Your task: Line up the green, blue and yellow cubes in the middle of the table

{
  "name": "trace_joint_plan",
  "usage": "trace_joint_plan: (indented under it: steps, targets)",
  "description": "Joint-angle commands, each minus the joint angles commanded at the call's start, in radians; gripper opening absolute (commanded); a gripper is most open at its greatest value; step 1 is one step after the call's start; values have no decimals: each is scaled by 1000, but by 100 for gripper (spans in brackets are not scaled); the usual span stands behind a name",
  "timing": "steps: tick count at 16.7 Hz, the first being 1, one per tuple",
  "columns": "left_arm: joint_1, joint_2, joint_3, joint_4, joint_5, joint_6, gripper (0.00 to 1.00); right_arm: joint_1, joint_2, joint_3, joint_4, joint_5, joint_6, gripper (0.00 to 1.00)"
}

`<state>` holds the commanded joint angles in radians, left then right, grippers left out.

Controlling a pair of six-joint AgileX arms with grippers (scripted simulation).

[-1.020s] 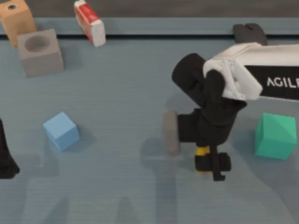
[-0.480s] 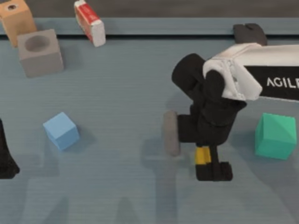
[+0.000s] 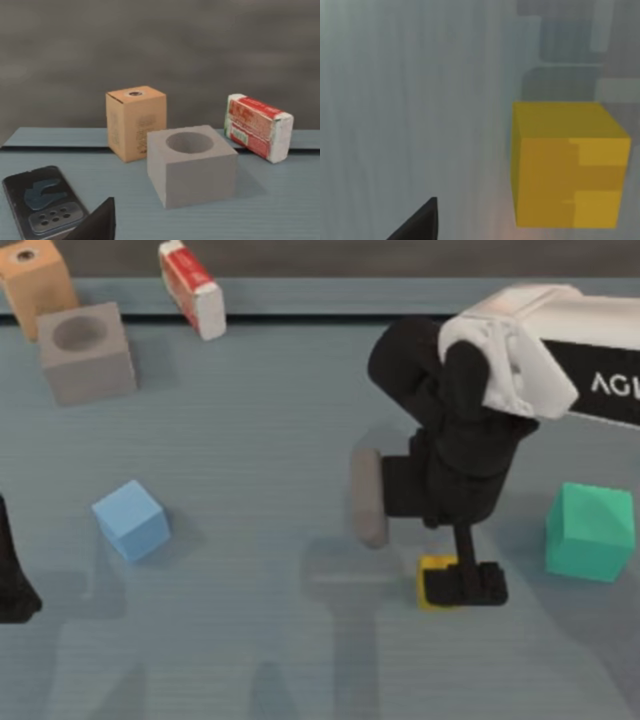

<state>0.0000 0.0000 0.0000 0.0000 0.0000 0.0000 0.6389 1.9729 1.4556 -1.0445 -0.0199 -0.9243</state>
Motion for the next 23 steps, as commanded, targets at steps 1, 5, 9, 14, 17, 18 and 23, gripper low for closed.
trace_joint_plan:
  steps: [1,5,9,14,17,18,23]
  targets:
    - [0,0,0,0,0,0,100,2,-11,24,-39,0,-2,100]
    - [0,0,0,0,0,0,100,4,-36,67,-100,-1,-4,100]
    - [-2,10,10,-7,1,4,100,-4,-42,57,-89,-2,0,100]
    - [-35,219,202,-146,4,80,100,-92,-250,-93,60,-21,84,100]
    - [-63,469,394,-289,3,159,100,-185,-494,-265,207,-35,185,100]
    - [-74,570,465,-342,2,188,100,-219,-591,-336,262,-38,227,100]
    - [-131,1105,831,-629,-1,344,100,-396,-1122,-749,544,-46,470,100]
